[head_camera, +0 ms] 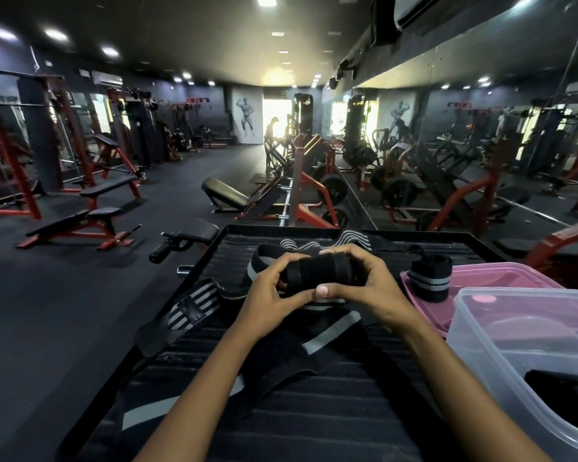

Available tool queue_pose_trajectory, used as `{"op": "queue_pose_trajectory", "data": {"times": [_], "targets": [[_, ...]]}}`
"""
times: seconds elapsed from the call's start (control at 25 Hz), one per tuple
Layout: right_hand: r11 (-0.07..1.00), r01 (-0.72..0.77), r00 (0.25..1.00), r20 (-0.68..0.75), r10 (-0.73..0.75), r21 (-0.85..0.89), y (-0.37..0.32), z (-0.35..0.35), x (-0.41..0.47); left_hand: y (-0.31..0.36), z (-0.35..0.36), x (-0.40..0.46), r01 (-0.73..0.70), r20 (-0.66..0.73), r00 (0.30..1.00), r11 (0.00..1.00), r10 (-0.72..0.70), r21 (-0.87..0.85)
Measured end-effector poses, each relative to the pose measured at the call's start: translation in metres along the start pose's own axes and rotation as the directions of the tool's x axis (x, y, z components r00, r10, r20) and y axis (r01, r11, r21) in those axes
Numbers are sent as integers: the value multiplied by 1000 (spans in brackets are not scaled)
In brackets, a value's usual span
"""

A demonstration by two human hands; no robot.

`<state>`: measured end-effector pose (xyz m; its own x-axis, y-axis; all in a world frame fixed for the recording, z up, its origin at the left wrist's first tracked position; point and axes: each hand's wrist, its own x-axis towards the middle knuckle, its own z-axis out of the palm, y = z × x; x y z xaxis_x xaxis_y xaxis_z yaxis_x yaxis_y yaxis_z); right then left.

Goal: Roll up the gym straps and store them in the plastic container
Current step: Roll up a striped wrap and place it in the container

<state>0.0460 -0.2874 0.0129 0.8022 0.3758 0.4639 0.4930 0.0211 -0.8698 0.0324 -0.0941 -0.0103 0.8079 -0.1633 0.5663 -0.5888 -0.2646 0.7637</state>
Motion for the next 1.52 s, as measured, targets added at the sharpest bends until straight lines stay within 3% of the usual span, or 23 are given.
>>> {"op": "queue_pose_trajectory", "data": {"times": [0.2,0.32,0.56,0.92,1.24,1.4,1.52], "targets": [[992,55,991,-124,-41,116,4,4,0,1,-1,3,8,35,999,991,-4,-136],[994,98,974,-211,-87,45,4,7,-1,0,2,3,7,18,1000,975,-3,-222],[998,49,951,-304,-55,-27,3,10,-1,1,3,2,-1,-43,999,988,-5,-156],[979,39,965,-262,14,199,8,9,1,3,5,4,21,-29,999,943,-32,-332],[985,102,956,-287,-58,142,2,13,2,-1,8,4,39,-81,994,911,-79,-410],[982,121,951,-302,-72,147,0,11,3,1,11,3,66,-32,996,906,-87,-418],[987,161,950,-268,-159,-15,3,9,4,-3,10,4,60,-11,997,912,-70,-406]]}}
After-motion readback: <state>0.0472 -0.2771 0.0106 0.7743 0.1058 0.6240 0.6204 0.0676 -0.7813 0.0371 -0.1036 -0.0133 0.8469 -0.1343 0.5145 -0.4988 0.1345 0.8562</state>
